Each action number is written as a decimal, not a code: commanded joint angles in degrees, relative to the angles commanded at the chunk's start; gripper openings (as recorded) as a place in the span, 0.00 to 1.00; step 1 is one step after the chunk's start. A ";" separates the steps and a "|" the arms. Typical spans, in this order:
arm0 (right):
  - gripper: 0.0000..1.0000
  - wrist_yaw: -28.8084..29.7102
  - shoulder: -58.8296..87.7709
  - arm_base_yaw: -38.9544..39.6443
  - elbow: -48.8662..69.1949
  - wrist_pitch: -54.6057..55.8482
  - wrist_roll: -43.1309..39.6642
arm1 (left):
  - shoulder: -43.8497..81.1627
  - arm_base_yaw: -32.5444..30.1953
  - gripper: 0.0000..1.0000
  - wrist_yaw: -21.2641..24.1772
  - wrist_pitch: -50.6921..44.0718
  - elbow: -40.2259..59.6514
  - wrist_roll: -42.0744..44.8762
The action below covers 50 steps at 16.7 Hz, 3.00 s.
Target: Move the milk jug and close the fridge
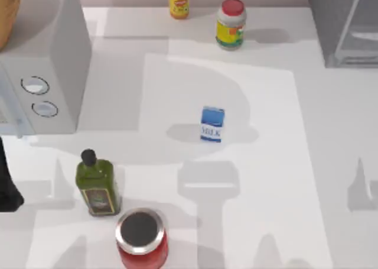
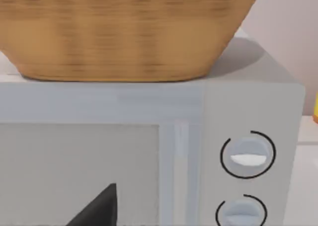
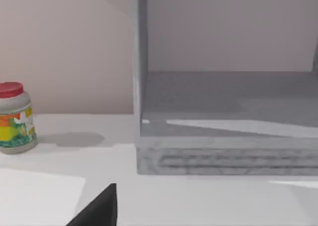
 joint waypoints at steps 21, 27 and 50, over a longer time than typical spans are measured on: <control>1.00 53.13 43.95 52.88 1.38 41.76 1.04 | 0.00 0.00 1.00 0.00 0.00 0.00 0.00; 1.00 53.26 44.58 52.92 1.95 41.37 1.41 | 0.00 0.00 1.00 0.00 0.00 0.00 0.00; 1.00 64.08 124.95 56.57 65.14 16.94 39.92 | 0.00 0.00 1.00 0.00 0.00 0.00 0.00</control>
